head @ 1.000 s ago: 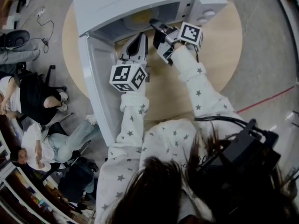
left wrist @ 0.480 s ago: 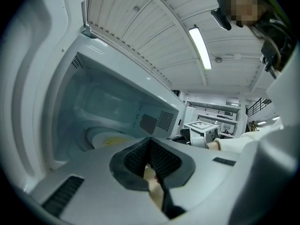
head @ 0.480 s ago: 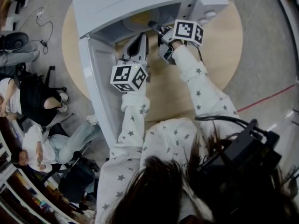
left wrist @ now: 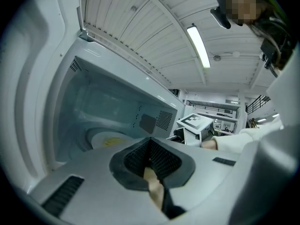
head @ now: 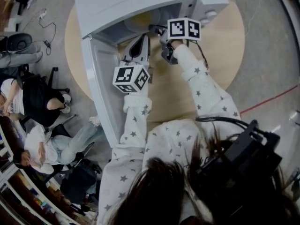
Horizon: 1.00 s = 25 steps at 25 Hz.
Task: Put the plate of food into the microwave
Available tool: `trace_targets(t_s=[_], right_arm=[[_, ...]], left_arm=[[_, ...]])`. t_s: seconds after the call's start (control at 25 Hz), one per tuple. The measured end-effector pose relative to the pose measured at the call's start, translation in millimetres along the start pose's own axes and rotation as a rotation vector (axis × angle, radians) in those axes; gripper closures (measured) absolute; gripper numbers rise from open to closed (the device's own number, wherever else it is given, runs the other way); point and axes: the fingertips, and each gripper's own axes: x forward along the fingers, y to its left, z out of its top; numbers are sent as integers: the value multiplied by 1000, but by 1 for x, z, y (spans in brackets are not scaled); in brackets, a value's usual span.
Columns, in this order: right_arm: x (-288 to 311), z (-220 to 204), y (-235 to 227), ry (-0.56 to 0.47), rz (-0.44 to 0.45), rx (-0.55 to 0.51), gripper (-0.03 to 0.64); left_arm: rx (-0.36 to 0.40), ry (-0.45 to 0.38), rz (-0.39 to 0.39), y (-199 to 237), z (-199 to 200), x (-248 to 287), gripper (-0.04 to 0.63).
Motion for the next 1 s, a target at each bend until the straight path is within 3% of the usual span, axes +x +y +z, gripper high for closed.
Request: trace_targets(t_s=[0.48, 0.68, 0.84, 1.0], right_arm=[[3, -8, -15, -20, 63, 113, 528], [34, -94, -11, 124, 216, 309, 529], [31, -77, 0, 122, 275, 317, 531], [20, -65, 18, 72, 339, 340, 601]], left_arm=[[-4, 21, 12, 11, -17, 3, 594], [-21, 222, 160, 38, -70, -41, 594], [-29, 222, 164, 40, -66, -27, 594], [-16, 208, 160, 42, -58, -24, 594]])
